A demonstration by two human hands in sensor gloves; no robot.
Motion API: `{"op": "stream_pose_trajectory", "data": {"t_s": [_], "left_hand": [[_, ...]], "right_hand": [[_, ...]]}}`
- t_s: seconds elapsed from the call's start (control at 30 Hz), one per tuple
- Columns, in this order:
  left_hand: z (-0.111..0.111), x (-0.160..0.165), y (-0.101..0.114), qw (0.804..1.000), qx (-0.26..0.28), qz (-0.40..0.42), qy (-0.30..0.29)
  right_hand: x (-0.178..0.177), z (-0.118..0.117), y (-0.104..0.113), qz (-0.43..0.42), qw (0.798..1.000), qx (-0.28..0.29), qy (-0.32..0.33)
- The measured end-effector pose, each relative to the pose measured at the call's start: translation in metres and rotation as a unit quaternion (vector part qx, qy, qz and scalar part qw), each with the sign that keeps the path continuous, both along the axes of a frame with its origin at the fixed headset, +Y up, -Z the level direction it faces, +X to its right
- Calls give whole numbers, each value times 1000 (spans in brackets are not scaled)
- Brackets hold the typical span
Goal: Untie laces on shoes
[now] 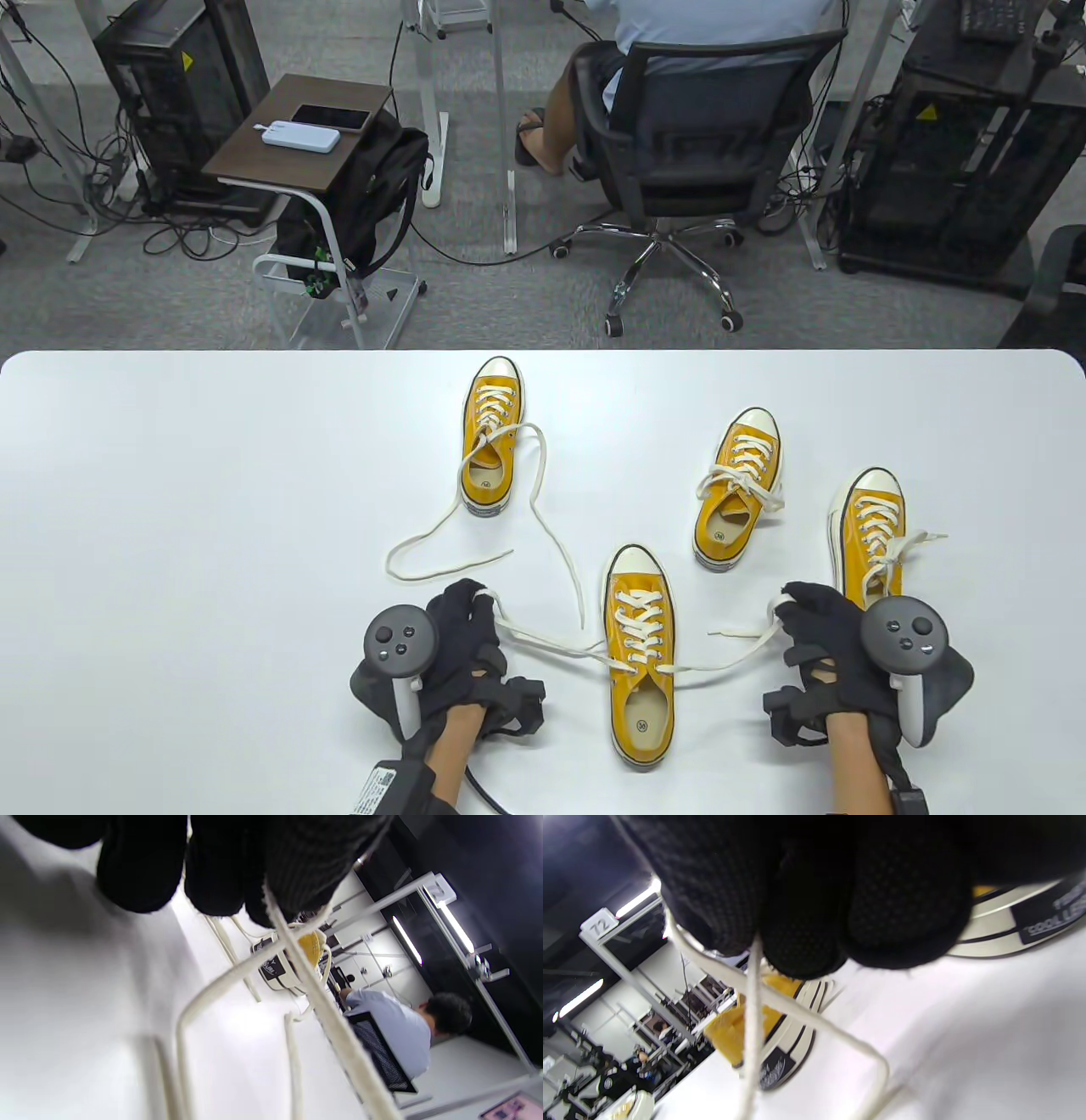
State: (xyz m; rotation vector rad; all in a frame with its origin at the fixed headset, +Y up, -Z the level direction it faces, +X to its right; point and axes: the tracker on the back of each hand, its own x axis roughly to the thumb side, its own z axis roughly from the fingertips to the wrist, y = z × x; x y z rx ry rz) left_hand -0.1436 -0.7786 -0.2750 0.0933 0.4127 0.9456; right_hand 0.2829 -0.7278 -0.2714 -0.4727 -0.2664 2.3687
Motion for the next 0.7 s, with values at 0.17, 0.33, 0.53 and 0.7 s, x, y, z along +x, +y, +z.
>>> {"op": "stream_pose_trajectory", "data": {"t_s": [0.17,0.33,0.53,0.7], "left_hand": [[-4,19,12,977,-35,-196,-74],[-5,25,19,969,-67,-218,-95],[-2,8,35,974,-74,-196,-81],[10,10,58,984,-16,-99,-148]], "right_hand": [[-19,-7,-8,33,998,-45,42],[-26,-10,-13,52,994,-77,61],[-18,-6,-7,26,997,-54,44],[-14,-3,-4,-54,998,-18,40]]}}
